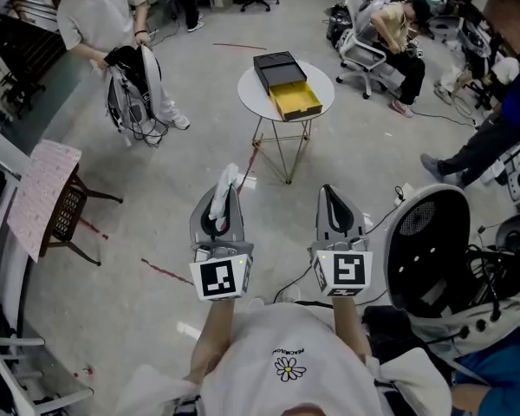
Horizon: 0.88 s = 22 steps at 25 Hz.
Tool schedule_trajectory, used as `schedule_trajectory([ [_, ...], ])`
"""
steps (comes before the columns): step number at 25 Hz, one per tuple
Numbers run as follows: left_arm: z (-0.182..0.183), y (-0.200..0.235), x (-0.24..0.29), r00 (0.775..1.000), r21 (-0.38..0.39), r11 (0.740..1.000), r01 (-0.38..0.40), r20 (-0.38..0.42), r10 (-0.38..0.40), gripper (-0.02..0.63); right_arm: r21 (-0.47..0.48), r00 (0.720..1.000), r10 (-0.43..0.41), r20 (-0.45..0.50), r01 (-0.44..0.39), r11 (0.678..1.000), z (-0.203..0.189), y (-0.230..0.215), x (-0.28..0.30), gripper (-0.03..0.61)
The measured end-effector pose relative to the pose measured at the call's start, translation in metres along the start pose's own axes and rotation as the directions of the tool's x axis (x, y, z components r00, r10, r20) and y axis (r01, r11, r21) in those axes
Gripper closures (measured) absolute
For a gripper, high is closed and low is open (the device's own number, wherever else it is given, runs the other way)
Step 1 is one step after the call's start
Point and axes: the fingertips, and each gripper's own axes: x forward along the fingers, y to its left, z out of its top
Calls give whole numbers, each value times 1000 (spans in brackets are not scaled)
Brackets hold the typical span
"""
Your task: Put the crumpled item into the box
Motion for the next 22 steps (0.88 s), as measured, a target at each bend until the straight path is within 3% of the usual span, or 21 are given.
schedule_trajectory([
  [12,-26,-30,29,999,-10,999,-41,0,41,566,30,997,71,-2,-71,997,-33,-39,18,580],
  [22,-44,-34,142,998,-4,999,35,54,-34,566,7,999,29,35,-30,1000,-43,-90,99,580],
])
